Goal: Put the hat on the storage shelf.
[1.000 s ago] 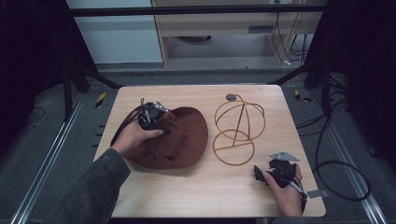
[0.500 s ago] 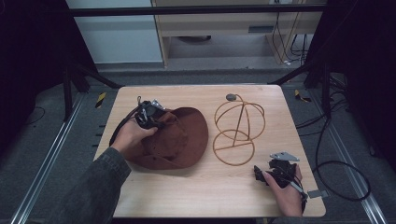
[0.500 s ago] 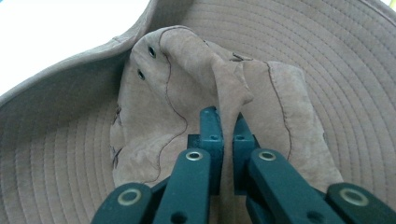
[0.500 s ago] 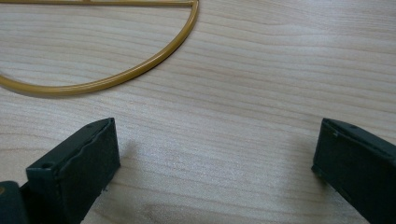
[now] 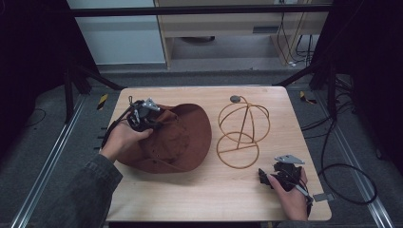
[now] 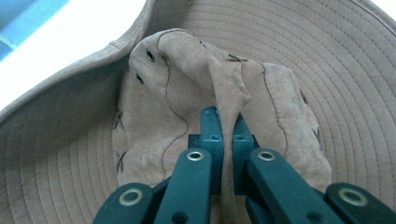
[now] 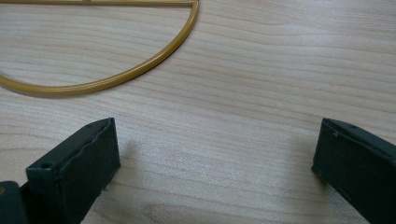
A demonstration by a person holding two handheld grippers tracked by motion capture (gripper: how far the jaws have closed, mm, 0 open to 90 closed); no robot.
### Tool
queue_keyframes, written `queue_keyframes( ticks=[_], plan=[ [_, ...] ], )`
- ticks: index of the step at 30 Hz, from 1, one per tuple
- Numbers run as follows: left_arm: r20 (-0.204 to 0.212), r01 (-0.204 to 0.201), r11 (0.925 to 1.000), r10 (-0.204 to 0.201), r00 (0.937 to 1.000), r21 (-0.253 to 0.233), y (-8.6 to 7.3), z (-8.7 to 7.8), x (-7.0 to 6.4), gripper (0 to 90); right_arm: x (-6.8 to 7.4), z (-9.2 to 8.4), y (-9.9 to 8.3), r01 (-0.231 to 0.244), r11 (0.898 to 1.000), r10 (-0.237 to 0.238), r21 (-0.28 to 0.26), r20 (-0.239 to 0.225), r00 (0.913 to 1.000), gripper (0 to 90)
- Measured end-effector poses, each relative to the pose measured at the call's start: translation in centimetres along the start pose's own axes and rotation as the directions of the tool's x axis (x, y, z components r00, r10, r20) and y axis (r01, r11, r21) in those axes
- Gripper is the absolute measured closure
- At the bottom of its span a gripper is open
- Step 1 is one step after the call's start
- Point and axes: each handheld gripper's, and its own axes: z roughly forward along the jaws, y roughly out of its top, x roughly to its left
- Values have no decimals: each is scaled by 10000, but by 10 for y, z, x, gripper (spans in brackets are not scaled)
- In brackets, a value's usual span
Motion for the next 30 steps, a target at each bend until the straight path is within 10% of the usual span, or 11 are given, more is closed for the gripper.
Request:
queue_keyframes(
  ticks=[11, 30],
  plan=[
    [-261, -678, 9867, 647, 9976, -1474, 10, -67, -18, 887, 0, 0, 0, 9, 10000, -9, -8, -3, 10000, 5],
    [-680, -1243, 9727, 1130, 9913, -1958, 21, -111, -25, 887, 0, 0, 0, 5, 10000, -5, -2, -4, 10000, 5]
  ],
)
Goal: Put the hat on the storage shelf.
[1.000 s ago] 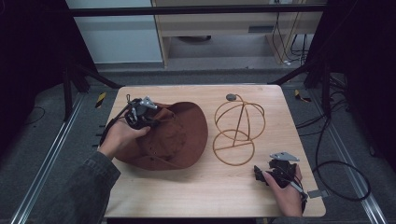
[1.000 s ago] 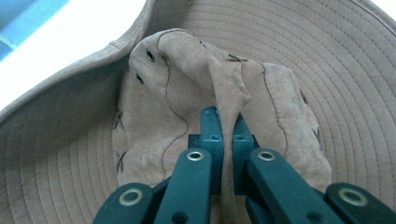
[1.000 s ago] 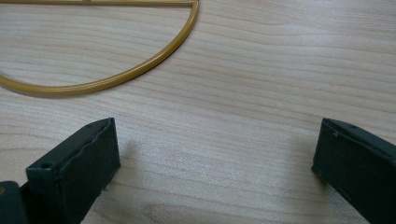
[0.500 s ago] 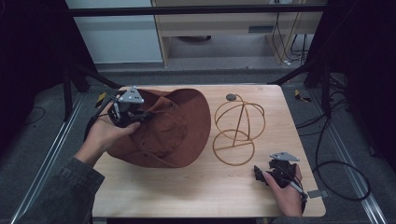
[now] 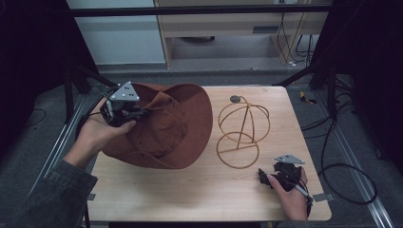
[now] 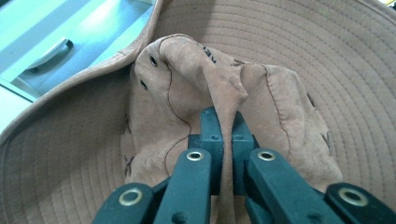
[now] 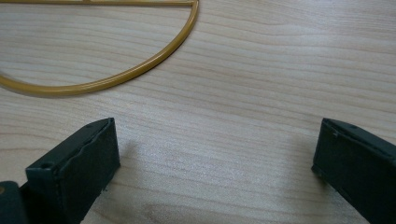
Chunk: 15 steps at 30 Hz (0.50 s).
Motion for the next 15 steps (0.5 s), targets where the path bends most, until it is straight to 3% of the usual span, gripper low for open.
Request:
queue_keyframes(
  ticks=[15],
  plan=[
    [375, 34, 9985, -14, 9993, -538, 14, -18, -1, 886, 0, 0, 0, 8, 10000, -8, -5, 3, 10000, 5]
  ],
)
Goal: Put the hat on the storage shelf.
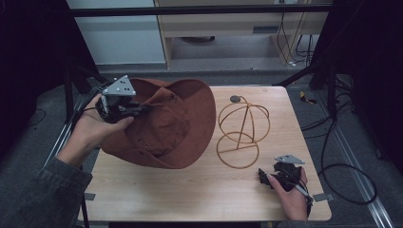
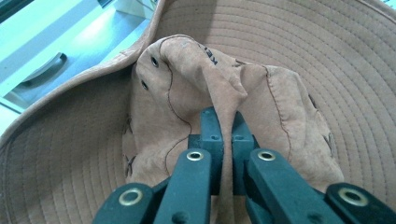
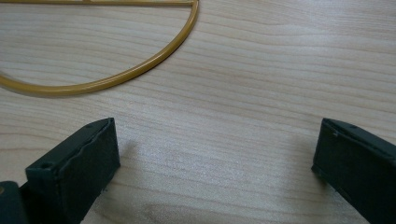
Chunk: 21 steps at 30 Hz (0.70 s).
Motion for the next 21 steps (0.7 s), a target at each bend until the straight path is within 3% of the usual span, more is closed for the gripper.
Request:
queue_keyframes(
  ticks=[9, 21],
  plan=[
    [117, -123, 9997, 125, 9999, -190, 7, -4, -3, 886, 0, 0, 0, 1, 10000, -1, -1, 3, 10000, 5],
    [219, -651, 9974, 658, 9976, -315, 22, -5, -14, 885, 0, 0, 0, 22, 10000, -22, 0, 9, 10000, 5]
  ],
)
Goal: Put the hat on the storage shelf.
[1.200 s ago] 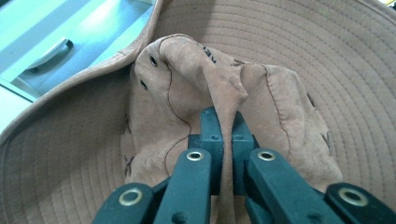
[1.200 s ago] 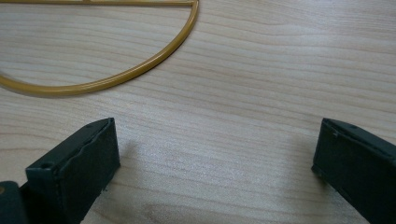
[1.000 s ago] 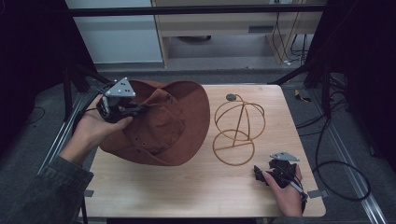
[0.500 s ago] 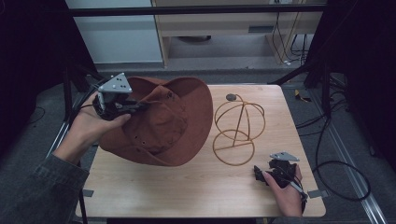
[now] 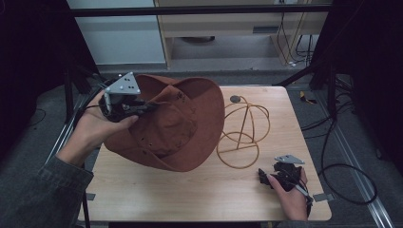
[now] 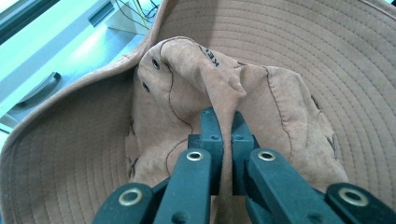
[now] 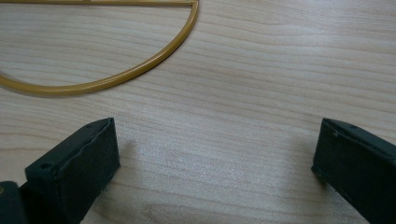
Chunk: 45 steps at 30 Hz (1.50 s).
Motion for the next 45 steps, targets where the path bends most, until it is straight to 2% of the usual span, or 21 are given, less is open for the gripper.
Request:
queue_keyframes(
  ticks=[13, 26, 45],
  plan=[
    [-143, -358, 9994, 358, 9993, -7, 22, -2, -3, 885, 0, 0, 0, -39, 10000, 39, 30, 4, 10000, 4],
    [-82, -510, 9982, 508, 9987, -305, 37, 0, -5, 884, 0, 0, 0, -39, 10000, 39, 29, 0, 10000, 4],
    [14, -972, 9952, 972, 9953, -116, 59, 10, -16, 885, 0, 0, 0, -34, 10000, 34, 31, -7, 10000, 4]
  ],
)
